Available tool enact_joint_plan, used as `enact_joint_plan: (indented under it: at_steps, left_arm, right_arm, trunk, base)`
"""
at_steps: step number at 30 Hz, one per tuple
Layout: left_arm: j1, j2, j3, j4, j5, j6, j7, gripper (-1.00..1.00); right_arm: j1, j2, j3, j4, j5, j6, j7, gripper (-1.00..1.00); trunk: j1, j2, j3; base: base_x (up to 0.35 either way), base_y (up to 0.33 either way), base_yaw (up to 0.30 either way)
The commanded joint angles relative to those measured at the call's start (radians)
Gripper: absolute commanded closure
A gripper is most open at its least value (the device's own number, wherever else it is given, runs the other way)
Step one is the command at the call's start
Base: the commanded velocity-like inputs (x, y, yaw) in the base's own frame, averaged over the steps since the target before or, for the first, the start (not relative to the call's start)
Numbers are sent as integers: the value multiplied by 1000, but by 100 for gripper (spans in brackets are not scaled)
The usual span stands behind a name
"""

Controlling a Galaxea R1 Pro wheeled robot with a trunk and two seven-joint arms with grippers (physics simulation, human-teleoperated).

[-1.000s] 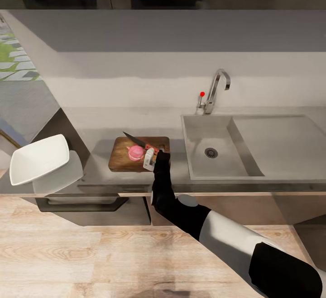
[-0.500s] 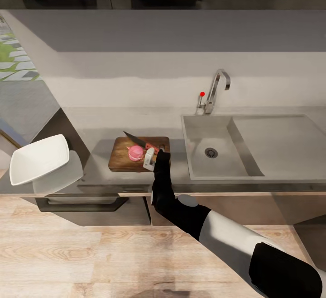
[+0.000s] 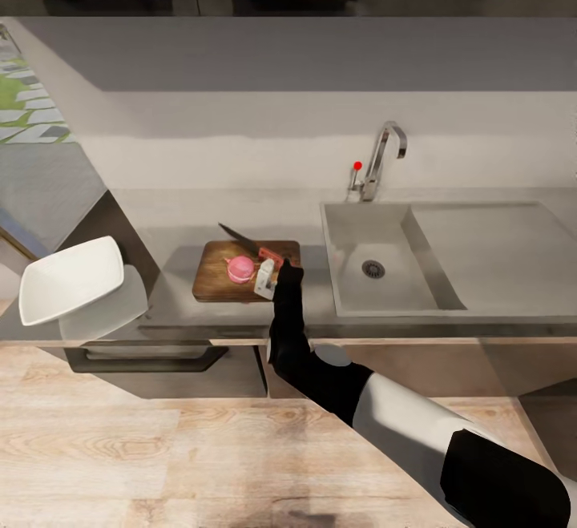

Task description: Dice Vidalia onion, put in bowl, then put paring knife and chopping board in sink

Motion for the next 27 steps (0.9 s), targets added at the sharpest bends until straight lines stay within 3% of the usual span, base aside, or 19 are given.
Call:
enact_joint_plan:
  at_steps: [1,21,27]
  left_arm:
    - [-2,0,-7,4,3,-7,3,-100]
    - [-2,0,-7,4,3,-7,3,-100]
    - [-1,0,-7,4,3,-7,3,-100]
  right_arm:
    - [-1,0,3,1,-1,5,-17,100]
    - [-2,0,3,1,-18,5,-41,100]
    - [-1,0,3,1,-57,6,-41,100]
  trunk:
    - [0,-2,-2]
    - [0,-2,-2]
    - [0,-2,-2]
  base:
    - [-80,0,0]
    - [-10,0,0]
    - [-34,63,0]
